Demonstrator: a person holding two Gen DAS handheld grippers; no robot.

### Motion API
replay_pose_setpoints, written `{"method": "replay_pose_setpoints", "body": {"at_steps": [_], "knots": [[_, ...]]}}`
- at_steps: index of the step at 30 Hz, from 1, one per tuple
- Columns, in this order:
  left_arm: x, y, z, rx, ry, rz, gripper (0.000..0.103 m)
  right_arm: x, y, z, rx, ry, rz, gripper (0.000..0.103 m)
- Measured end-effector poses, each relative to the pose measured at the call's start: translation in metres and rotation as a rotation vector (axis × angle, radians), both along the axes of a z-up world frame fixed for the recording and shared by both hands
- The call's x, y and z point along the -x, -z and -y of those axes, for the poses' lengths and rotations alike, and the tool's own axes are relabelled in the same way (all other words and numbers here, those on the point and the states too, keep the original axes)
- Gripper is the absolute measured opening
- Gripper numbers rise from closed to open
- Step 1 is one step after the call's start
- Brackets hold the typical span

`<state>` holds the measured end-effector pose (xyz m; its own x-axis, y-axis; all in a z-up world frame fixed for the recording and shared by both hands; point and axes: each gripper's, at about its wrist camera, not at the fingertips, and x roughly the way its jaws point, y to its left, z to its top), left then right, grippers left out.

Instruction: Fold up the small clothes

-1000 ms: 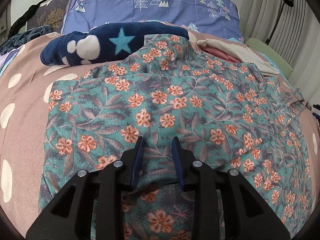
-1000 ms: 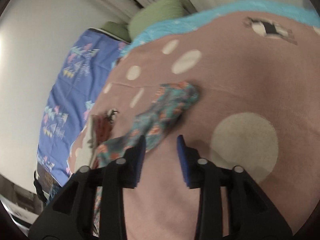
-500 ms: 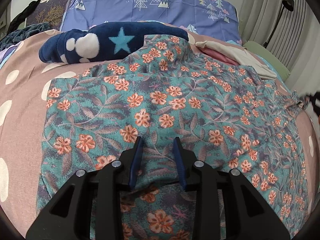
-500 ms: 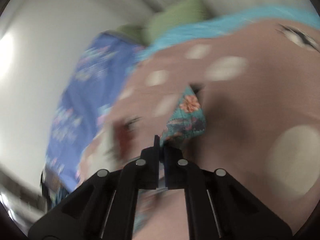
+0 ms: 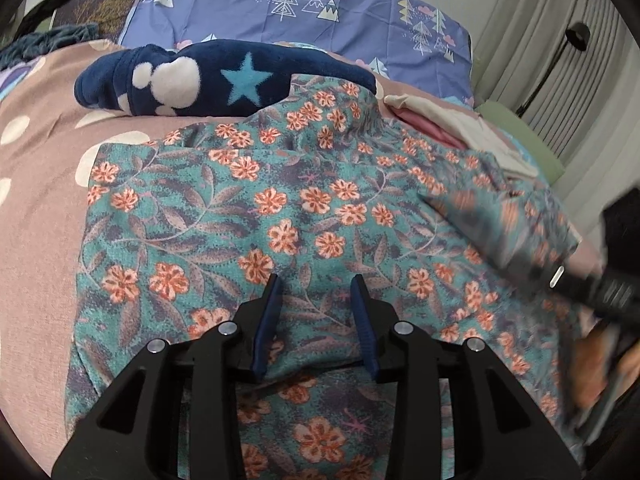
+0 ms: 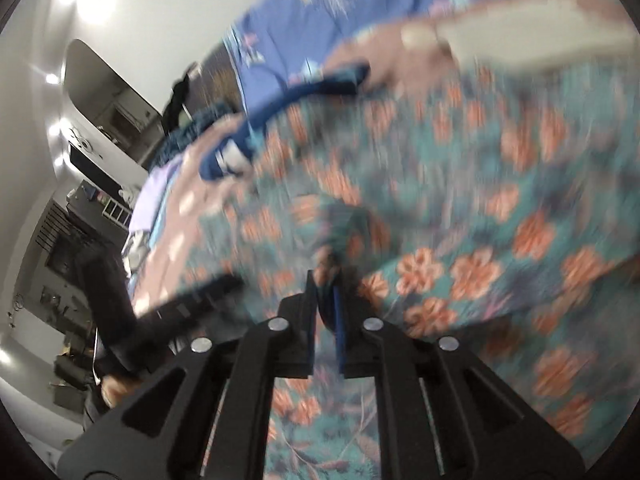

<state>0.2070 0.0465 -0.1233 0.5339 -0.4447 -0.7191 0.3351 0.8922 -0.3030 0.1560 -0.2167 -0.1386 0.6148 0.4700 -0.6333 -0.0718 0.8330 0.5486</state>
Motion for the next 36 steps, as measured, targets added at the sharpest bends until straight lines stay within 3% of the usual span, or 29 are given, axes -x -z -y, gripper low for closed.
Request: {"method": "replay_pose_setpoints", "body": {"at_steps": [1,5,9,11,14,15,18,19,21,25,27,29,32,36], "knots": [[0.000,-0.001,-0.001,0.020,-0.001,-0.006,0.040,0.004,0.002,0.001,-0.002,-0.003,0.003,0.014],[0.002,-0.011,0.008,0.220,0.072,-0.057,0.042,0.011,0.004,0.003,-0.022,-0.032,0.020,0.024],[0.000,-0.018,0.040,0.354,0.166,-0.118,0.062,0.021,0.007,-0.001,0.024,-0.045,0.039,0.024],[-0.005,-0.017,0.063,0.350,0.195,-0.154,0.068,0.023,0.009,-0.010,0.034,-0.046,0.046,0.024],[-0.015,-0.008,0.094,0.298,0.187,-0.217,0.069,0.031,0.008,-0.006,0.027,-0.046,0.057,0.024],[-0.019,-0.004,0.102,0.296,0.180,-0.233,0.068,0.033,0.009,-0.004,0.023,-0.045,0.059,0.024],[-0.026,-0.002,0.122,0.238,0.172,-0.248,0.002,0.040,0.007,0.004,0.000,-0.048,0.079,0.024],[-0.027,-0.006,0.126,0.240,0.173,-0.245,0.002,0.042,0.004,0.009,-0.005,-0.042,0.100,0.024],[-0.020,-0.032,0.129,0.247,0.187,-0.153,0.002,0.055,-0.004,0.025,0.002,0.011,0.144,0.029],[-0.009,-0.102,0.110,0.341,0.198,0.014,0.002,0.062,0.003,0.064,-0.027,0.205,0.124,0.032],[-0.001,-0.133,0.091,0.362,0.184,0.100,0.002,0.062,0.012,0.081,-0.074,0.271,0.079,0.017],[0.006,-0.153,0.069,0.367,0.165,0.156,0.002,0.062,0.015,0.082,-0.065,0.285,0.060,0.011],[0.012,-0.163,0.035,0.315,0.115,0.226,0.002,0.062,0.014,0.076,-0.016,0.284,0.066,0.012],[0.010,-0.143,-0.007,0.241,0.048,0.208,0.002,0.062,0.015,0.076,-0.022,0.282,0.063,0.013]]}}
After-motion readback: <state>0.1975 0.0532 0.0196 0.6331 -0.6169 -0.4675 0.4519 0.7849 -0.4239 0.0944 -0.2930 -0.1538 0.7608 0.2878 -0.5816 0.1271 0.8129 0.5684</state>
